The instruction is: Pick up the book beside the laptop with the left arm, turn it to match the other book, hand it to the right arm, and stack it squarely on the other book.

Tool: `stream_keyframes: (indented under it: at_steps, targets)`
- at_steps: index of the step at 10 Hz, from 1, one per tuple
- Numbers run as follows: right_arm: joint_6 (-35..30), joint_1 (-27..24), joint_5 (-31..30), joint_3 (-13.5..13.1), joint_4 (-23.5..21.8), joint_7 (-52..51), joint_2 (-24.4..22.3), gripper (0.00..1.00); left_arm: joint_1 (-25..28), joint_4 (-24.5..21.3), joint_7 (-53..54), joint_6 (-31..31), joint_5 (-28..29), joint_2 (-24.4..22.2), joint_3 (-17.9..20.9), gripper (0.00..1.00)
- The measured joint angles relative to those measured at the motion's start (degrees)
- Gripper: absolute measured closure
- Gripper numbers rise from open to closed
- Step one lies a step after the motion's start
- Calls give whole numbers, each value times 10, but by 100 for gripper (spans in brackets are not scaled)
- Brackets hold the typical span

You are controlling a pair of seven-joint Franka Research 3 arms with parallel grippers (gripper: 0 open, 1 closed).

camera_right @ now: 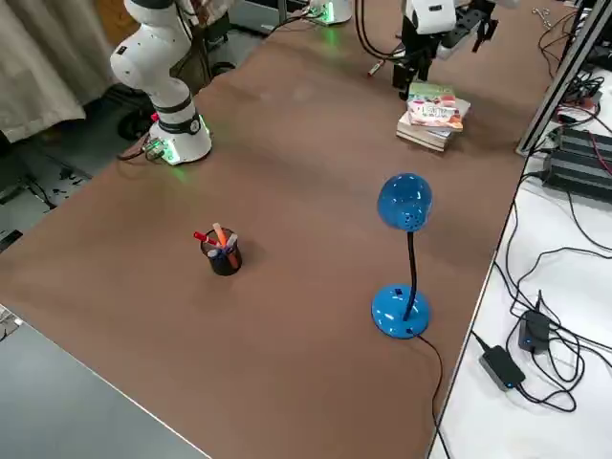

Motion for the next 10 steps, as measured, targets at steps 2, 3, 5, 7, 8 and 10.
stream_keyframes:
  at_steps: [2,3,5,7,8,10]
  targets:
    - [50,34,1,1,-2,12,34,67,28,-6,-106,-100,41,-53,0,0]
    - [83,47,2,1,-2,13,52,84,36,-9,-146,-146,69,-83,1,0]
    - [191,88,12,1,-5,39,101,100,52,-14,-247,-230,112,-140,7,0]
    - [292,127,13,2,-5,87,155,99,87,-28,-334,-269,121,-190,10,0]
    - [337,144,14,1,-4,108,175,99,102,-50,-367,-271,128,-222,10,0]
    - [401,175,14,1,-3,149,201,99,130,-147,-400,-240,141,-314,11,0]
